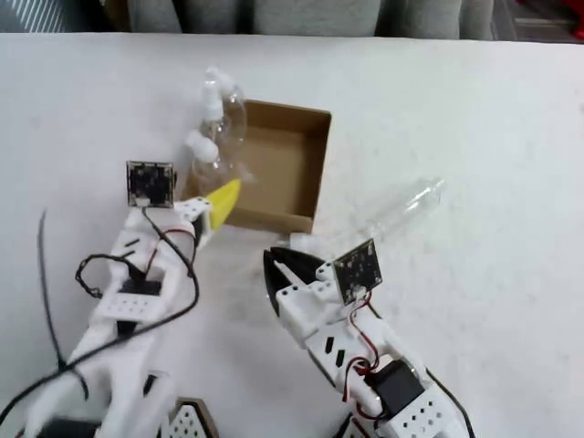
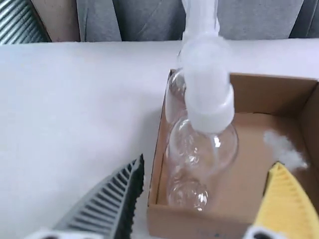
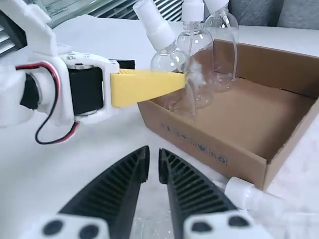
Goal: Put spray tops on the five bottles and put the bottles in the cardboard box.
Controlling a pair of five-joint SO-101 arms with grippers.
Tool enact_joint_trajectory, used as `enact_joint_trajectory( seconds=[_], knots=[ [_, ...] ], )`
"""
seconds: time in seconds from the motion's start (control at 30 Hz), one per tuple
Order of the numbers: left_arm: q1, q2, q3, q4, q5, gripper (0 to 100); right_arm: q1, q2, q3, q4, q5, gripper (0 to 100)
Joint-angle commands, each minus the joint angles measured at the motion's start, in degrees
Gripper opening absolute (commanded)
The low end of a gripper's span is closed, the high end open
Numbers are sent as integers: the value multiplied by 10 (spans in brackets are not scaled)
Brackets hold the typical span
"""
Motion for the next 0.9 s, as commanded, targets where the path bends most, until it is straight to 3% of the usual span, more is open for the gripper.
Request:
enact_joint_trajectory(
  seconds=[0.0, 0.27, 0.5, 0.6, 0.77, 0.87],
  knots=[
    [-3, -149, -3, 143, 8, 362, 5, -2, 5, 3, 8, 15],
    [-5, -350, -5, 413, 4, 362, 6, -2, 5, 4, 9, 15],
    [-6, -478, -7, 591, 6, 357, 35, -4, 5, 4, 10, 15],
    [-6, -518, -7, 651, 4, 285, 36, -4, 5, 5, 11, 15],
    [-46, -557, -7, 704, 4, 28, 43, -6, 5, 41, 135, 17],
    [-95, -559, -3, 716, 4, 60, 67, -6, 4, 52, 202, 17]
  ],
)
